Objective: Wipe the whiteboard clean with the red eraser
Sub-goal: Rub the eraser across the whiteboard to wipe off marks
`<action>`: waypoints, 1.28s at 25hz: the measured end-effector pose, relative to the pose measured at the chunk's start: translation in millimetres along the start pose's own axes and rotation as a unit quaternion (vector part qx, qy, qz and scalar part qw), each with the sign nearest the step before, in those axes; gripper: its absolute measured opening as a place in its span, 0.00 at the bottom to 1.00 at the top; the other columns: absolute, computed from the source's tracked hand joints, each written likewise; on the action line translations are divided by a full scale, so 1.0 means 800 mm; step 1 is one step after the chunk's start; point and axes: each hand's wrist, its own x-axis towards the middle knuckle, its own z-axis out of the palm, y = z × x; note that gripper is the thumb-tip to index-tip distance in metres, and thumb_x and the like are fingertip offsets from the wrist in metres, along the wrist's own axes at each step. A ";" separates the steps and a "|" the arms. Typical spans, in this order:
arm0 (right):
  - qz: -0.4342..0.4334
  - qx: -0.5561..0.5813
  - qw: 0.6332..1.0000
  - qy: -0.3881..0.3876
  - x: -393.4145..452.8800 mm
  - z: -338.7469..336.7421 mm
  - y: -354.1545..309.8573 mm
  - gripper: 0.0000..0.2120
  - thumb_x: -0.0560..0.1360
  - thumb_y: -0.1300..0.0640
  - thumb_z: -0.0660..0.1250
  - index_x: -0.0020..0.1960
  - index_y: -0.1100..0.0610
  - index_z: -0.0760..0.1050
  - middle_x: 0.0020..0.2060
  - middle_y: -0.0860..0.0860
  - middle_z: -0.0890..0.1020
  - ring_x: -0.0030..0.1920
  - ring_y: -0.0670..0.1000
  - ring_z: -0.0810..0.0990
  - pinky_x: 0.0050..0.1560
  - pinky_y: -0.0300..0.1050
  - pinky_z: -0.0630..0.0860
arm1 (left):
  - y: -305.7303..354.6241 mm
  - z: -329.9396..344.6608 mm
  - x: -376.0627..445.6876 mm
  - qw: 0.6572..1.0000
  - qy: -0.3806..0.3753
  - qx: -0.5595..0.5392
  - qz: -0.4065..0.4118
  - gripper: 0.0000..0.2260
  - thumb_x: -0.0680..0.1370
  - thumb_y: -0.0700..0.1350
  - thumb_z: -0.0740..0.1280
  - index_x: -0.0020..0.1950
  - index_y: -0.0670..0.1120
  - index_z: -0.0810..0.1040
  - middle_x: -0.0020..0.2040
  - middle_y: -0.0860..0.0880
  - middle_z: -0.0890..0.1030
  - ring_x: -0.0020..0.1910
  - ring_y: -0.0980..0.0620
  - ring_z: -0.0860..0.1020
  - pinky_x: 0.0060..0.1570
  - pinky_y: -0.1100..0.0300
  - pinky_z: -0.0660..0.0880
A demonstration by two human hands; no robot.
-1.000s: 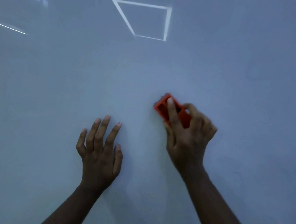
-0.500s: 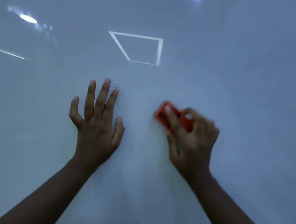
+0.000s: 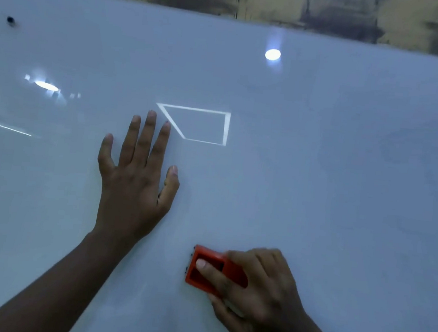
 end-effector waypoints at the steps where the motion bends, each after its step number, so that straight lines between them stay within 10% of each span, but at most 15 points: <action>1: 0.001 -0.004 1.000 0.012 0.013 -0.002 0.014 0.22 0.75 0.47 0.74 0.68 0.49 0.82 0.50 0.57 0.84 0.43 0.58 0.79 0.44 0.53 0.74 | 0.000 0.000 0.000 1.000 0.003 -0.001 0.001 0.31 0.85 0.54 0.51 0.87 0.46 0.52 0.88 0.46 0.50 0.87 0.46 0.50 0.81 0.34 0.50; 13: 0.278 -0.107 0.936 0.187 0.123 -0.031 0.168 0.22 0.78 0.47 0.70 0.70 0.49 0.80 0.49 0.55 0.75 0.48 0.57 0.74 0.49 0.51 0.69 | 0.002 0.002 0.000 1.000 0.028 -0.001 0.006 0.31 0.84 0.53 0.52 0.86 0.45 0.57 0.87 0.45 0.54 0.86 0.43 0.55 0.80 0.32 0.53; 24: -0.043 -0.078 0.996 0.026 0.110 -0.008 0.095 0.20 0.81 0.46 0.68 0.71 0.50 0.79 0.49 0.56 0.81 0.43 0.56 0.76 0.41 0.51 0.73 | -0.014 -0.016 0.031 0.998 0.041 0.005 0.043 0.29 0.79 0.55 0.59 0.77 0.42 0.75 0.77 0.41 0.72 0.75 0.38 0.72 0.69 0.37 0.65; 32: 0.120 -0.138 0.973 0.143 0.183 -0.031 0.209 0.20 0.80 0.47 0.69 0.71 0.50 0.80 0.48 0.56 0.76 0.44 0.58 0.74 0.42 0.55 0.75 | -0.048 -0.012 0.115 0.993 0.029 0.001 0.119 0.32 0.80 0.59 0.58 0.83 0.47 0.68 0.85 0.45 0.61 0.84 0.44 0.60 0.77 0.34 0.59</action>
